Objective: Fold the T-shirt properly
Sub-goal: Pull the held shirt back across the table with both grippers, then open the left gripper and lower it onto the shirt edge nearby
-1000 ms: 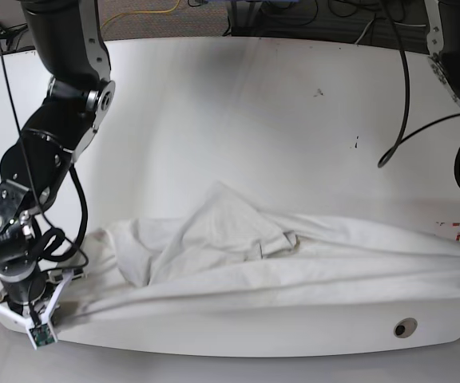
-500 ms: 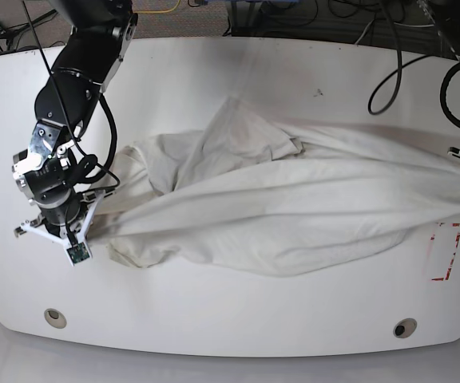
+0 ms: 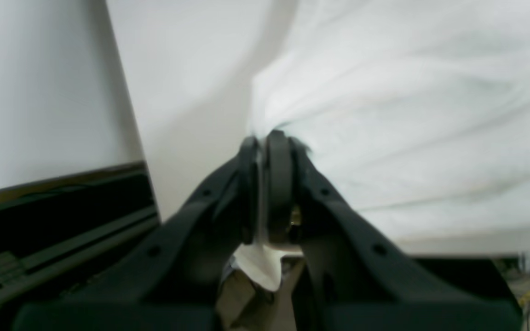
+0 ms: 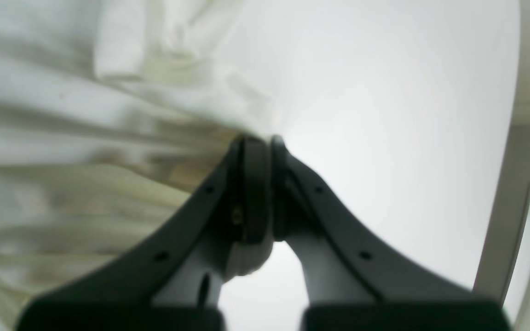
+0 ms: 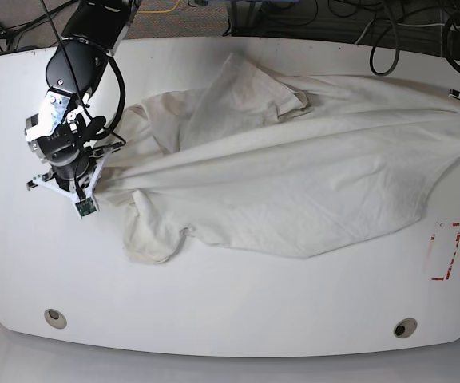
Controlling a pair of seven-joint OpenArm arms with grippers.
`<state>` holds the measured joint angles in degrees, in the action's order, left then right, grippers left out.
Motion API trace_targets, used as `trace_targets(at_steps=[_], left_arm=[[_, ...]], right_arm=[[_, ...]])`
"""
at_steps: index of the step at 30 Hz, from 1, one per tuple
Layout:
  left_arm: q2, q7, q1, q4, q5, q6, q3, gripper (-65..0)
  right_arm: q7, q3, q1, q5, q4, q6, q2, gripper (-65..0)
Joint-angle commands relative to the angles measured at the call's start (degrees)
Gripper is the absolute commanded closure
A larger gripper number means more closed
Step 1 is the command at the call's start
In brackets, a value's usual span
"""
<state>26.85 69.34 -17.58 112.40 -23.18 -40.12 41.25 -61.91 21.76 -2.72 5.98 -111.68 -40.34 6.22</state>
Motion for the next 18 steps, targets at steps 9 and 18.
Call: trace_targets(at_steps=[9,18], left_arm=[[1.2,-0.6,-3.7,0.7,0.3,0.1,0.0,0.0],[1.4,-0.6,-3.8,0.6,0.3,0.1,-3.7,-24.9]], right_arm=[[1.1,0.4,4.0,0.5,-1.0,0.3,-1.0,0.0],[1.1,0.4,4.3,0.5,-1.0,0.3,-1.3,0.0]])
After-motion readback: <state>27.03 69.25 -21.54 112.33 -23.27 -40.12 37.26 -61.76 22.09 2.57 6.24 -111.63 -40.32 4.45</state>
